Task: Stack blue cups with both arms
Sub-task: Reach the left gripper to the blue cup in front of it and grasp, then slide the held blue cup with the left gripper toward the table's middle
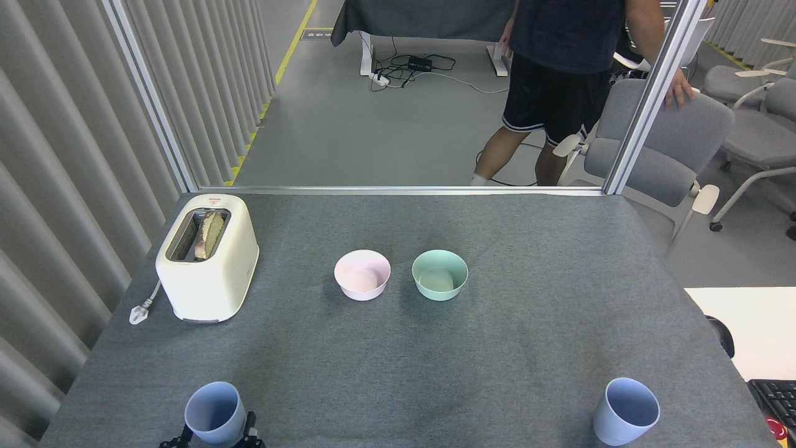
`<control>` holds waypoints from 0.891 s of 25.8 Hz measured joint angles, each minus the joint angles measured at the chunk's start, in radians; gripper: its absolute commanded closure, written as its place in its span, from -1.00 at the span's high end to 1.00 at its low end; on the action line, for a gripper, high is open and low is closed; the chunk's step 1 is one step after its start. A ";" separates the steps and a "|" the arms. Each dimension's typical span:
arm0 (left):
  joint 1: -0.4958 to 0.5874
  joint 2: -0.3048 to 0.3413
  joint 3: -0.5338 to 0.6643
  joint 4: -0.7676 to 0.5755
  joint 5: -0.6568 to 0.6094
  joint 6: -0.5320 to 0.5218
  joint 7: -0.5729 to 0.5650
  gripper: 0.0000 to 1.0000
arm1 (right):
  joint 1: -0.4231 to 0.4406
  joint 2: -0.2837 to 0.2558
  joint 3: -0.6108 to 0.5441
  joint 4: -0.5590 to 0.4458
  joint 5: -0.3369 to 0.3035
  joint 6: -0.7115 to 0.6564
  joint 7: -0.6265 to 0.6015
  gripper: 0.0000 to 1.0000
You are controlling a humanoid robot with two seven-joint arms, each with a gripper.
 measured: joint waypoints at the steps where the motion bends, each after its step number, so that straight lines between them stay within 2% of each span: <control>1: -0.007 0.000 0.000 0.007 0.000 0.000 0.000 1.00 | 0.000 0.000 0.000 0.000 0.000 0.000 0.000 1.00; 2: -0.013 0.001 0.000 0.013 -0.001 0.000 0.000 0.99 | 0.000 0.000 0.000 0.000 0.000 0.000 0.000 1.00; 5: -0.022 0.001 0.000 0.020 -0.002 0.000 0.000 0.39 | 0.000 0.000 0.000 0.001 0.001 0.000 0.000 1.00; 6: -0.022 0.001 0.000 0.021 -0.002 0.000 0.000 0.24 | 0.000 0.000 0.001 0.001 0.001 0.000 0.000 1.00; 7: -0.023 0.001 0.000 0.021 -0.002 0.000 0.000 0.19 | 0.000 0.000 0.002 0.001 0.001 0.000 -0.001 1.00; 13: -0.014 -0.001 -0.025 -0.043 -0.009 -0.005 0.001 0.13 | 0.000 0.000 0.010 0.002 0.001 0.000 -0.001 1.00; 18: -0.024 -0.022 -0.166 -0.096 -0.019 -0.008 0.003 0.13 | 0.000 0.000 0.013 0.002 0.001 0.000 -0.004 1.00; 23: -0.083 -0.067 -0.301 -0.027 -0.133 -0.004 -0.001 0.13 | 0.001 0.000 0.013 0.002 0.001 0.000 -0.003 1.00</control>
